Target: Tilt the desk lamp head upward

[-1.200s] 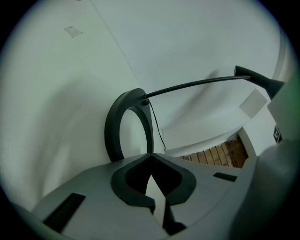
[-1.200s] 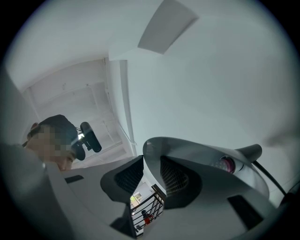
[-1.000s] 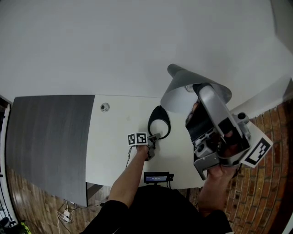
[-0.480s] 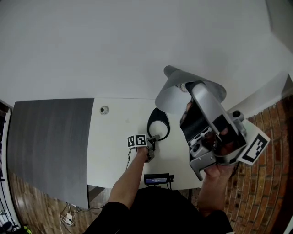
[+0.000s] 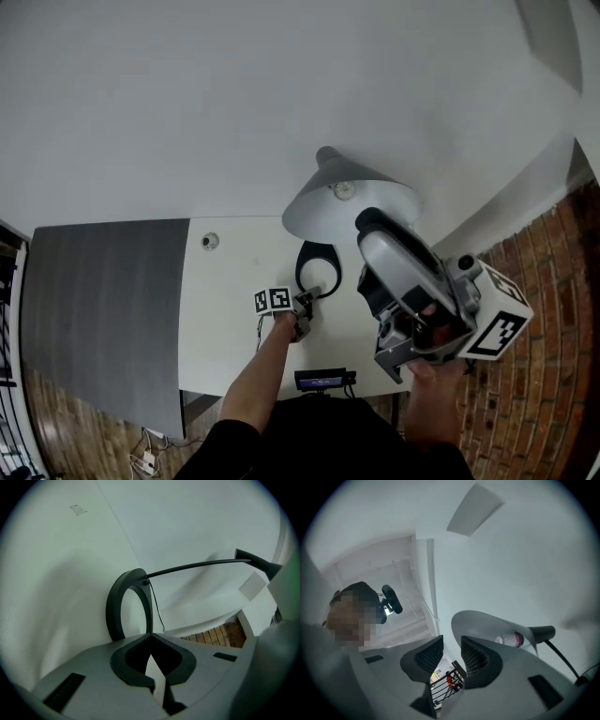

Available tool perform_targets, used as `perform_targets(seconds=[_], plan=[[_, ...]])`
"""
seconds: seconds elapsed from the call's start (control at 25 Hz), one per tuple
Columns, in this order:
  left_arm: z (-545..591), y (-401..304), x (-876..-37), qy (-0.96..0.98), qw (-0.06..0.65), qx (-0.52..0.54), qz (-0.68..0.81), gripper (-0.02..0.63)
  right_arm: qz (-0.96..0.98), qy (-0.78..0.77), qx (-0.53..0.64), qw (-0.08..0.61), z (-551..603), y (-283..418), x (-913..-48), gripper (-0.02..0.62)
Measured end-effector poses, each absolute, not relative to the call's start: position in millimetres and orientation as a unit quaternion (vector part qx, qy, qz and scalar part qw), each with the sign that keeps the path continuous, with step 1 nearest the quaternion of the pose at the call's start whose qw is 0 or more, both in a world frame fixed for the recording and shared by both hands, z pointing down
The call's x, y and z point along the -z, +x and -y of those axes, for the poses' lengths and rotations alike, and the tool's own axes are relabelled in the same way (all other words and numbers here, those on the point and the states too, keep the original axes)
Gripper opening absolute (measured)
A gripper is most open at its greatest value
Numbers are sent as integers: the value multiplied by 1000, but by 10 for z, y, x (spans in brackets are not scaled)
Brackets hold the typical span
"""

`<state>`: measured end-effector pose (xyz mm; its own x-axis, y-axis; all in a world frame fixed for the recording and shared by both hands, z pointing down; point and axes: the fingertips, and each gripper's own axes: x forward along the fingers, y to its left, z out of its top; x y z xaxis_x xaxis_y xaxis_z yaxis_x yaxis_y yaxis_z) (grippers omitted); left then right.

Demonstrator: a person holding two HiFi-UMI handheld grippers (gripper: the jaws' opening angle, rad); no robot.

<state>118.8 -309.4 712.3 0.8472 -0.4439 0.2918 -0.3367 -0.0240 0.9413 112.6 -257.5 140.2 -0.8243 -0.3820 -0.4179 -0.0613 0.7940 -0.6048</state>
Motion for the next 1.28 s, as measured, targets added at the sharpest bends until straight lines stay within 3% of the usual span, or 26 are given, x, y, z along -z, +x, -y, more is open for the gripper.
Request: perform_targets(seconds=[0.4,0.72,0.92,1.28], plan=[[2709,877,-7166,678,661,101,305,12,-876,-246,369,188,2553,1825,-2648,123],[1980,57,-6832,643,646,232,339,12,-810,-274,475,207,2441,2141,-3604,123],[1862,-260,-6266,680,604,245,336,14,-804,-270,465,254,2191,2004,-3513,121],[1272,16,-5301,755,566,224,245,14,-805,-296,459,232,1266,1394,-3437,121]])
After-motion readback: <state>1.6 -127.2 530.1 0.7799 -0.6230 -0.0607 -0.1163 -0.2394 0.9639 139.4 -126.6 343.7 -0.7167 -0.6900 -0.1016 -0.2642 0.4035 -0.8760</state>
